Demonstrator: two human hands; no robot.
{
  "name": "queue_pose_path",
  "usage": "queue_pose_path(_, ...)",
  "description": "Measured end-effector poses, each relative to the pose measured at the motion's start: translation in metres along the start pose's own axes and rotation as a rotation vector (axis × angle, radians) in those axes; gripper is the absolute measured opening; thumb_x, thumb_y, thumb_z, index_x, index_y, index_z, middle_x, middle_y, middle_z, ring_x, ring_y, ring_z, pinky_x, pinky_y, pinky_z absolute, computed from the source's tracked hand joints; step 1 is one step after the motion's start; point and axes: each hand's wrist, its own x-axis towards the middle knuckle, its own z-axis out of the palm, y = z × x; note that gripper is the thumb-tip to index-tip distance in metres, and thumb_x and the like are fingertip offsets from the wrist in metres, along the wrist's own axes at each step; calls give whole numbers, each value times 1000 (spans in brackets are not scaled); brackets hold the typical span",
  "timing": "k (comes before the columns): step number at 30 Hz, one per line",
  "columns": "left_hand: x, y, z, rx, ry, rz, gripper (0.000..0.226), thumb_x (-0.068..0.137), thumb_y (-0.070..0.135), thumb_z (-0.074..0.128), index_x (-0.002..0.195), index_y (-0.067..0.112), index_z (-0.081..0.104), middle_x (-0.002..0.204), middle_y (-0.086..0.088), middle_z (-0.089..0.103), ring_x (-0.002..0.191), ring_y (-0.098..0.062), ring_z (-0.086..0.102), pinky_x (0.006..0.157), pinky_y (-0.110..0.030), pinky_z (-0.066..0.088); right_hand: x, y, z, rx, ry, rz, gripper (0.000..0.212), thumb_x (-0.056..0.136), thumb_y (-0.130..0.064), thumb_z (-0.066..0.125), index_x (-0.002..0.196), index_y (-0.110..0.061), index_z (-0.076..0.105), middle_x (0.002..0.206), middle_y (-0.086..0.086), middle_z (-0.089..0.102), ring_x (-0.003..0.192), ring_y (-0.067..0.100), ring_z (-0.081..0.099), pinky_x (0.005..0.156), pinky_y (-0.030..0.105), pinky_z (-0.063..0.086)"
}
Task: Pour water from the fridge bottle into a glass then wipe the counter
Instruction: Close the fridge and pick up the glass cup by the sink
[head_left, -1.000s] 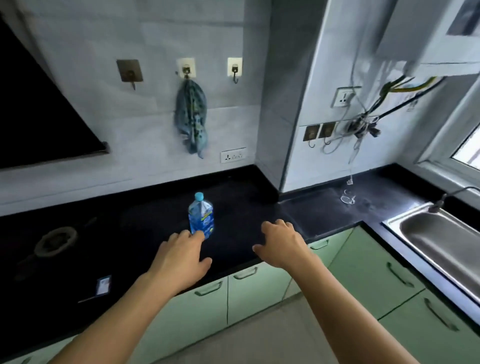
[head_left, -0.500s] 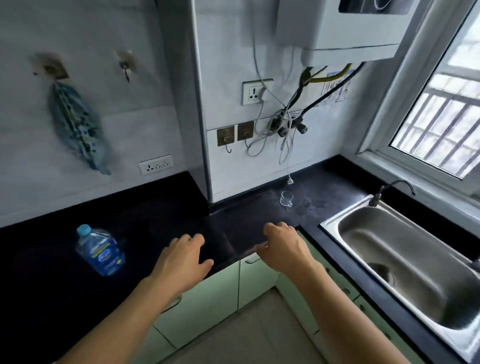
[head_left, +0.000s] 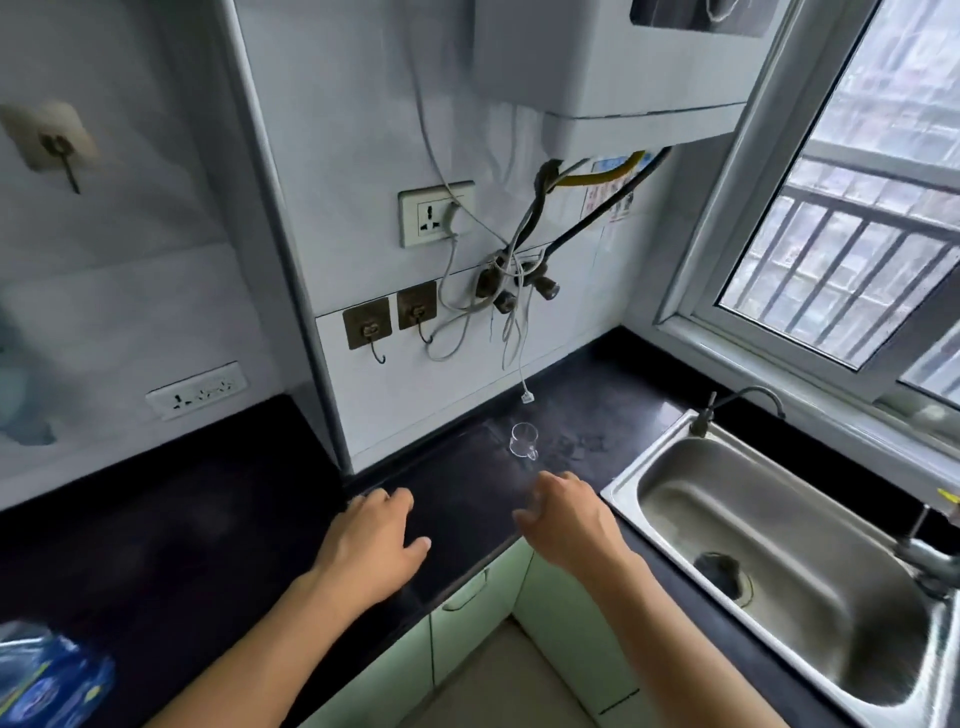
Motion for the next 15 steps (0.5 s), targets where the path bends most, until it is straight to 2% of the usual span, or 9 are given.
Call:
queue_pose_path(6,74,3,5,47,-93,65,48,92,52,57,129,21,52,127,-3,59,118,-26,54,100,-47,49,55,14,23,147,79,120,20,81,-37,58,78,-20,50,84,-1,52,75,24,51,63,32,39)
queue_pose_path(9,97,11,14,49,-120,76,48,93,51,57,128,20,52,127,-4,59,117,-26,55,98,-41,49,77,28,33,313,141,210,15,83,-33,63,88,-20,60,87,-2,62,79,19,56,65,28,38)
queue_pose_path(12,116,19,24,34,-136,63,49,93,51,58,130,19,51,128,-5,59,118,-26,55,99,-40,49,104,43,43,437,201,293,8,80,-26,65,82,-21,60,78,-6,63,68,10,57,59,25,39)
queue_pose_path(15,130,31,31,34,-146,16,49,93,49,59,131,18,51,130,-6,58,119,-27,54,101,-42,47,138,63,54,505,206,357,12,80,-25,67,80,-16,58,74,-4,62,71,22,57,63,30,39)
